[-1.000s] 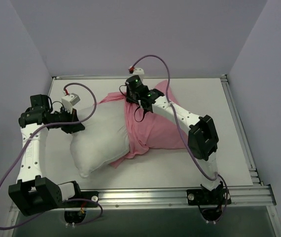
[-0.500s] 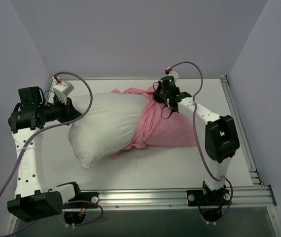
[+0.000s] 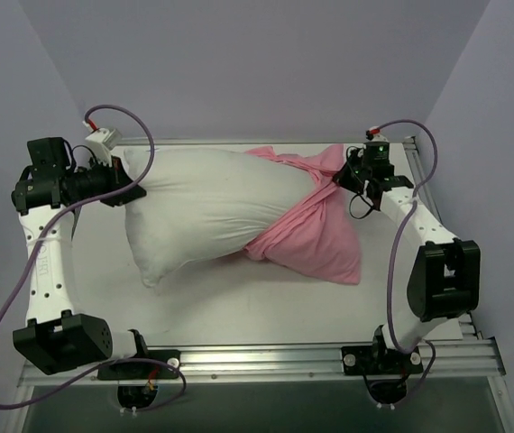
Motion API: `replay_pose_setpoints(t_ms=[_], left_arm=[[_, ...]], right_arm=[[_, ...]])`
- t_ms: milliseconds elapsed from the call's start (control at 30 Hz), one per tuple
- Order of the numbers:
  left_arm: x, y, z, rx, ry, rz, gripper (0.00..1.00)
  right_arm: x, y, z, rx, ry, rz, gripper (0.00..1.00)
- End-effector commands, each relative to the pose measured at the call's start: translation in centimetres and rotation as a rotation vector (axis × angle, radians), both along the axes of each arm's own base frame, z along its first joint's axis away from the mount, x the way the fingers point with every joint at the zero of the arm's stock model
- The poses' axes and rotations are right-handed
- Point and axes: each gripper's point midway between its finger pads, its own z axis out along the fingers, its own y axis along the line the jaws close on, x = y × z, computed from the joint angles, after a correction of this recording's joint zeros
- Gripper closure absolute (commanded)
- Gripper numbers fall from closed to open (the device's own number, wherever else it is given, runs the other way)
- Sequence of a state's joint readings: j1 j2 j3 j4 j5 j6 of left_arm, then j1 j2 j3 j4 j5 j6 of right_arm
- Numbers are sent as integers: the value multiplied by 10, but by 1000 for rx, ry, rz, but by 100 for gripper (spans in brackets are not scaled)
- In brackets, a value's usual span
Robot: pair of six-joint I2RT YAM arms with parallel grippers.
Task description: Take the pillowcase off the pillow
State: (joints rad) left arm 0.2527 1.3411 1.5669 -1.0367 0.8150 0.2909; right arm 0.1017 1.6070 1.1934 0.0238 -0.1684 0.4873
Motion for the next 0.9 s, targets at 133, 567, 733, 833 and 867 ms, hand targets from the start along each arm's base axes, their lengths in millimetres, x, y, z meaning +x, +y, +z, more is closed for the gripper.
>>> replay_pose_setpoints(t_ms=[133, 567, 733, 833, 867], left_arm=[[29, 76, -21, 224, -105, 215, 98], [81, 66, -154, 208, 168, 177, 96], [69, 48, -147, 131, 223, 94, 6], [55, 48, -135, 101, 245, 83, 6], [49, 48, -133, 101, 256, 73, 6]], right_arm=[[-9, -111, 16, -199, -44, -264, 100], [-38, 33, 4, -126, -52, -7, 100], [-39, 65, 31, -130, -100, 38, 100], [-41, 77, 43, -119, -127, 49, 100], [-42, 79, 45, -115, -134, 49, 100]])
